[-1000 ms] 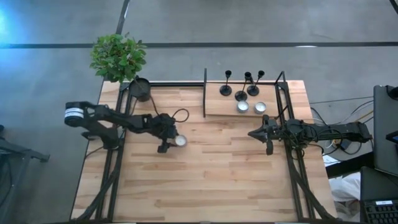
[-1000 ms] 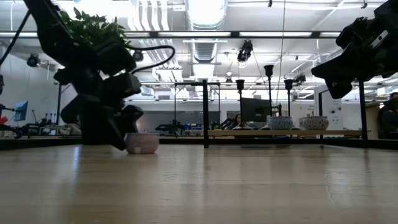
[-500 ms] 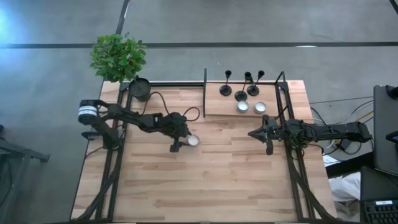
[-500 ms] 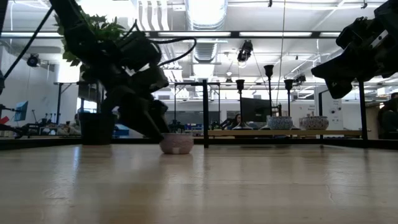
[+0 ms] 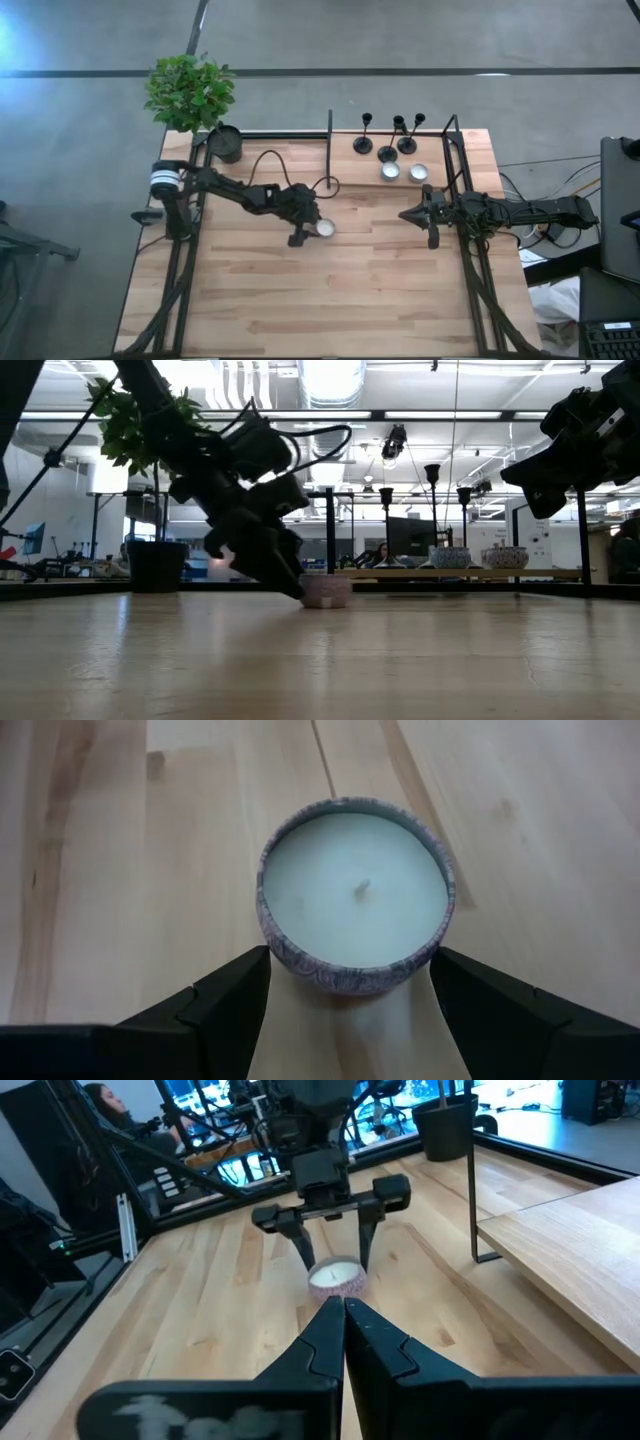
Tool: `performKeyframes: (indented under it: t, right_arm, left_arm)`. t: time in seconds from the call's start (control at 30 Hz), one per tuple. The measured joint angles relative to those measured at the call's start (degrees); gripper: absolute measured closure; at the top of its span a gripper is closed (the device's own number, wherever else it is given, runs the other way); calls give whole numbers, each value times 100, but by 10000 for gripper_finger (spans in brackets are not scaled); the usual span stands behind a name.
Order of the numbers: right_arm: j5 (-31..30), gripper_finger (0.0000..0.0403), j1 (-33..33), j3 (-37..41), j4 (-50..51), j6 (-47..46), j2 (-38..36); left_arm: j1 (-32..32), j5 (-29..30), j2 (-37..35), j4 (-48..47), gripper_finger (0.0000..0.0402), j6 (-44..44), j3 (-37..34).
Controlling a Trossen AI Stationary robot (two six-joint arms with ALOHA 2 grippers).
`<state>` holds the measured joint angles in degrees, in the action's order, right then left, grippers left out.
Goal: Pick & Place candle stick holders
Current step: Put the pink scented candle on the shelf
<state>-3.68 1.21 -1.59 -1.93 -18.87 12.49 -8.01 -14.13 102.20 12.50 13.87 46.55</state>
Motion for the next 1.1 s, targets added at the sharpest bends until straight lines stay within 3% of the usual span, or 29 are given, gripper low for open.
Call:
performKeyframes:
  t: [0.77, 1.1]
  right_arm:
    - [2, 394, -2, -1, 6, 107, -2]
    - [9, 394, 0, -1, 9, 87, 0]
  left_arm:
    - [75, 7, 534, 52, 122, -18, 782]
    - [151, 10, 1098, 107, 122, -61, 1541]
